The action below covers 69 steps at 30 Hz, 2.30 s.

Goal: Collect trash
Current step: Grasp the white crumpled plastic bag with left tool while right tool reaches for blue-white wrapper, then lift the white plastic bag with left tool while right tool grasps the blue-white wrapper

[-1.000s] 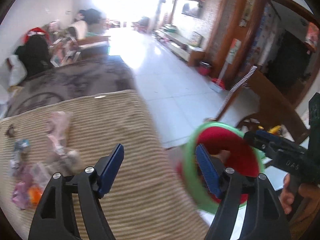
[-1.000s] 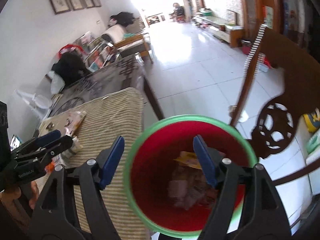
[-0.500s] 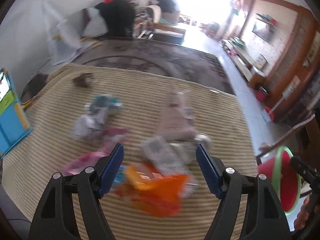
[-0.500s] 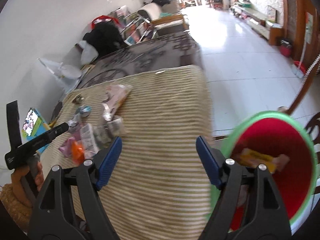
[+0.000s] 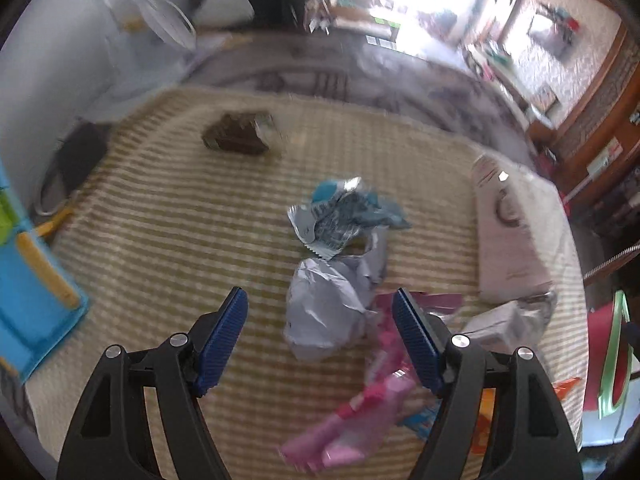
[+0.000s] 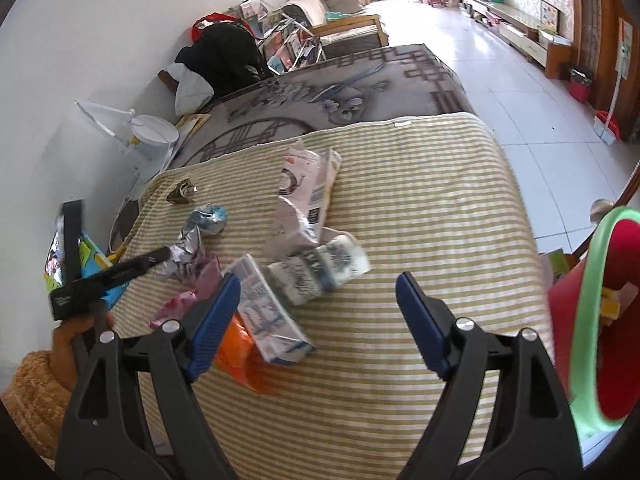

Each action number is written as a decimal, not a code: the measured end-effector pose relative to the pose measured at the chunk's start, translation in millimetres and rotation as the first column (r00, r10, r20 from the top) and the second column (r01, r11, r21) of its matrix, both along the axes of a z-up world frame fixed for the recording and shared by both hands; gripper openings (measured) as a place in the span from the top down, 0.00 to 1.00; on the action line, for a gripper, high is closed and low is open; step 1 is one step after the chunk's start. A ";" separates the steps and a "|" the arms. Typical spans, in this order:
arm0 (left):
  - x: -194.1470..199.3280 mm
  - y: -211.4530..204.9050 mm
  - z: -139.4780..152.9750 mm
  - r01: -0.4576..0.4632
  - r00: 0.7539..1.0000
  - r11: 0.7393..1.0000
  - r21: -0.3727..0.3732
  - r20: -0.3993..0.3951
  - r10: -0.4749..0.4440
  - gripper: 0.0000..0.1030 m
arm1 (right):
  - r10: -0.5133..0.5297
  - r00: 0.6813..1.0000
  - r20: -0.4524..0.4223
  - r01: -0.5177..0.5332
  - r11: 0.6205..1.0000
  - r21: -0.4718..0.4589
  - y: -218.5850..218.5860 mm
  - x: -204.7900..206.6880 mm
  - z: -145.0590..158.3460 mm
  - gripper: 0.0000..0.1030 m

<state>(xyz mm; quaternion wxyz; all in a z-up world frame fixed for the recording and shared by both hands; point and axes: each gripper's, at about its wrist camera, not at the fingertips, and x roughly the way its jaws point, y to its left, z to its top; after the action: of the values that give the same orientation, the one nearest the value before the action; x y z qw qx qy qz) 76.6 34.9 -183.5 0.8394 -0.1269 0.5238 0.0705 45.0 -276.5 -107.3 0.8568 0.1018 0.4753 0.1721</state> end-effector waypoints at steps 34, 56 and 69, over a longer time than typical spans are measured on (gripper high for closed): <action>-31.6 93.8 -6.3 0.017 0.999 0.990 -0.143 0.041 -0.011 0.57 | 0.153 0.984 -0.096 -0.156 0.987 -0.031 177.9 92.0 -23.1 0.24; -48.1 93.1 -18.5 0.101 0.995 0.993 -0.056 0.023 -0.100 0.31 | 0.396 0.905 -0.156 -0.420 0.890 -0.177 264.5 86.0 -67.1 0.81; -40.7 83.8 -6.3 0.076 0.996 0.991 -0.112 0.058 -0.070 0.52 | 0.225 0.972 0.062 -0.219 0.971 -0.091 178.2 38.6 13.0 0.81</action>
<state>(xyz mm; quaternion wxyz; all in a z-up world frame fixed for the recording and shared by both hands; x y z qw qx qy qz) 36.0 118.6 -189.8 0.8465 -0.1575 0.5085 0.0063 83.6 -98.2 -94.4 0.8521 0.0058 0.4596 0.2504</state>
